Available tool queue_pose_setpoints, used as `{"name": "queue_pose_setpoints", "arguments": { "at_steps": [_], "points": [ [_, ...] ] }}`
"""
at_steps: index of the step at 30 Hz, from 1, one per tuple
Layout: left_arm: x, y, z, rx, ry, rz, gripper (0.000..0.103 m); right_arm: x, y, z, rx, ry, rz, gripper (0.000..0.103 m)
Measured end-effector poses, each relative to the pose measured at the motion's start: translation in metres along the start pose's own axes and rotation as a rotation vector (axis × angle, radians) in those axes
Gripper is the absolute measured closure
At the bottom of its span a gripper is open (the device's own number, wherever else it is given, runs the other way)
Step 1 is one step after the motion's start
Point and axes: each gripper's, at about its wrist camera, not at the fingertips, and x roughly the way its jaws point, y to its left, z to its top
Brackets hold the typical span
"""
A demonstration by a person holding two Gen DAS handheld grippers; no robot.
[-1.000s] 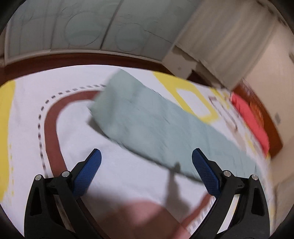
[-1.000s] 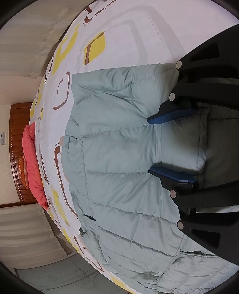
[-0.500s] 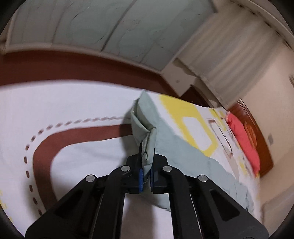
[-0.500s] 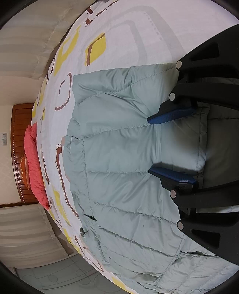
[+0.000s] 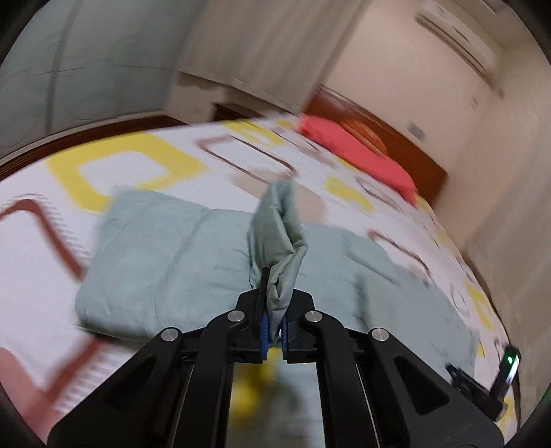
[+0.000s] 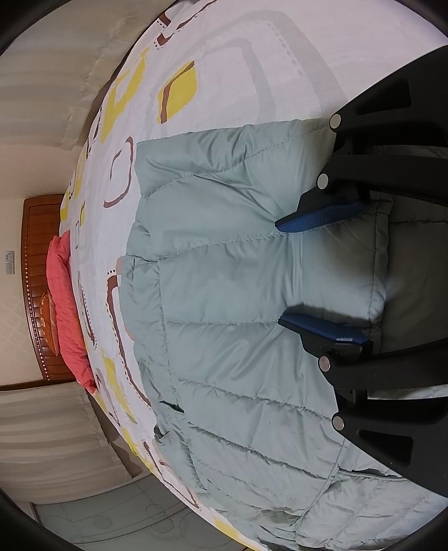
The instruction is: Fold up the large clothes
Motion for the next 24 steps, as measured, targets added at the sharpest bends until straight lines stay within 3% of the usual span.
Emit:
{"name": "queue_pose_setpoints", "arguments": {
  "at_steps": [5,12,14,15,16,17,21,24],
  "points": [
    [0.039,-0.084,-0.024,0.112,0.071,-0.073,0.099,0.000,0.001,-0.001,0.017,-0.005,0.014,0.052],
    [0.074,-0.149,-0.071,0.224,0.162,-0.130,0.098,0.001,0.004,-0.002,0.015,-0.006,0.033,0.045],
    [0.070,-0.147,-0.080,0.230,0.181,-0.126,0.090,0.001,0.006,-0.002,0.013,-0.004,0.036,0.043],
    [0.067,-0.143,-0.080,0.226,0.188,-0.135,0.075,0.001,0.006,-0.001,0.012,-0.003,0.039,0.041],
    [0.063,-0.142,-0.081,0.219,0.189,-0.147,0.053,0.000,0.007,-0.001,0.009,-0.001,0.040,0.041],
    [0.055,-0.140,-0.080,0.213,0.184,-0.150,0.045,0.000,0.007,-0.001,0.006,0.000,0.039,0.040],
    [0.022,-0.117,-0.069,0.198,0.149,-0.162,0.038,-0.008,0.010,0.002,0.021,0.006,0.037,0.040],
    [0.005,-0.089,-0.058,0.177,0.113,-0.124,0.036,-0.021,0.021,0.003,0.046,-0.001,0.085,0.040]
  ]
}}
